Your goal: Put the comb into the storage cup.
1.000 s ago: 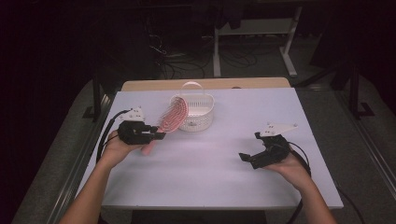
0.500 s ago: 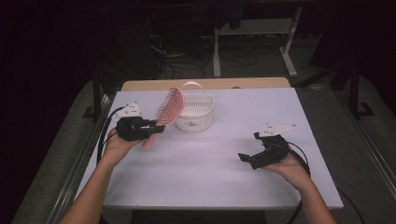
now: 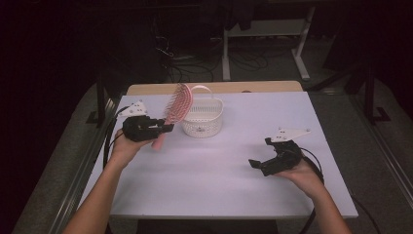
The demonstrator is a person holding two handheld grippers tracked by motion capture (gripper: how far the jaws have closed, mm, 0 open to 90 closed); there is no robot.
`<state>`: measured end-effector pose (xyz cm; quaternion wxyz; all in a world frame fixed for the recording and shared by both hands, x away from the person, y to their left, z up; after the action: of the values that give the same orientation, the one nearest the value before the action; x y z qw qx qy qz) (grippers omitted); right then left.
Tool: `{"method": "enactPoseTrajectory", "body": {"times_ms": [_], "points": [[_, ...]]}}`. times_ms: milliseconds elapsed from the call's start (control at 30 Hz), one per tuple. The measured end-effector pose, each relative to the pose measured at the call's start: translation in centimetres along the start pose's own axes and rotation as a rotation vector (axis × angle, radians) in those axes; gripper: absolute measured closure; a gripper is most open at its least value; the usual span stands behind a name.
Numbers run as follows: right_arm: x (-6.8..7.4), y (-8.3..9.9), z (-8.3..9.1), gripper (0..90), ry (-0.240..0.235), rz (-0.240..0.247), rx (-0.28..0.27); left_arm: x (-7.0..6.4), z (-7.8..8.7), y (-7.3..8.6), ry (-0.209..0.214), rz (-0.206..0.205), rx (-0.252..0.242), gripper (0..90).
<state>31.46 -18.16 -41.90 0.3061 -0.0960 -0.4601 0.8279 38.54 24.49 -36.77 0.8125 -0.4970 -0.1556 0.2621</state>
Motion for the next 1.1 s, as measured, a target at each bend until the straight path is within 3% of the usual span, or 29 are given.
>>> {"method": "enactPoseTrajectory", "body": {"times_ms": [1100], "points": [[-0.1,0.0,0.2,0.0,-0.001,-0.009,-0.012,1.7,-3.3,-5.2,0.019,-0.002,-0.091,70.4]]}}
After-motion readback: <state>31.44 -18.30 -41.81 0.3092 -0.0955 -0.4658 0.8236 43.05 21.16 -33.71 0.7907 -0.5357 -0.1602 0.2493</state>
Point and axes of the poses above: each handheld gripper's, and its own axes: z roughly backward along the jaws, y roughly out of its underside, x roughly to its left, the point moved 1 cm from there along -z, roughly forward along the jaws, and after that the axes turned 4 degrees about -y, right-handed, at the moved point
